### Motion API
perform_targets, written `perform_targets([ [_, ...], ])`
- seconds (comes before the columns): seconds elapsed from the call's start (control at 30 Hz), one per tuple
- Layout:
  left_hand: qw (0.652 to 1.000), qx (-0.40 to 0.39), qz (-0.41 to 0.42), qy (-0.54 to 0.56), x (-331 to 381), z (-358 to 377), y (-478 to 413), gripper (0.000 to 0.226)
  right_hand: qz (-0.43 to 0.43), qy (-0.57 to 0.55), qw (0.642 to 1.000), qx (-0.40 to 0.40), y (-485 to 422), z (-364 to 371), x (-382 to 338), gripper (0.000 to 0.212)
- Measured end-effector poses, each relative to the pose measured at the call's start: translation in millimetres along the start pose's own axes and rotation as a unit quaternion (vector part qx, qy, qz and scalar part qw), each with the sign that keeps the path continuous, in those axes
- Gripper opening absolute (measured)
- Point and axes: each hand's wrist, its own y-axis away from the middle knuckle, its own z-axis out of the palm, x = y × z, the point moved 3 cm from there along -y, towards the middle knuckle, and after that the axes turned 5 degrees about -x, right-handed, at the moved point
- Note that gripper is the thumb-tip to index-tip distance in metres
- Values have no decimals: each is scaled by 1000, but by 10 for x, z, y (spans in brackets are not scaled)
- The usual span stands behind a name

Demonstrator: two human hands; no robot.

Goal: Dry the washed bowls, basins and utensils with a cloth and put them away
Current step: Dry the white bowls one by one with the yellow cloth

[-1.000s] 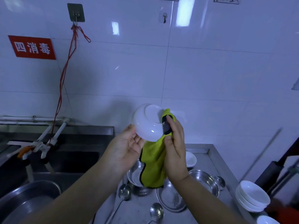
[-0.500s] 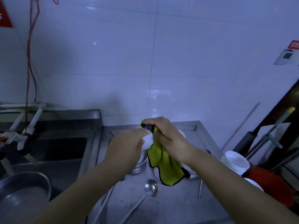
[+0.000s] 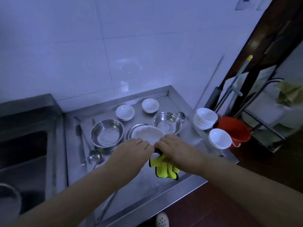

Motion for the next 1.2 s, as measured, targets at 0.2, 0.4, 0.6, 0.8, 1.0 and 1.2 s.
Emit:
perform_targets([
  [0.2,991,-82,105,-26,-56,43,-420,6,45,-1,999,24,628,-111,259,17],
  [0.4,982,-43,169,-69,430,269,-1050,14,114,-16,993,19,1157,-84,573,26],
  [0.6,982,-88,169,-5,1063,743,-1688,11,180,-83,978,59,1684,60,1048,31],
  [0.8,970,-121,206,43,1219,1092,-2319,18,180,-92,979,40,2212,131,1645,29],
  [1.0,966,-155,205,14,1481,1712,-2764,15,289,-112,945,101,2674,233,2133,35],
  [1.2,969,-197,147,-23,1612,2312,-3126,20,400,-127,894,157,3170,328,2460,60],
])
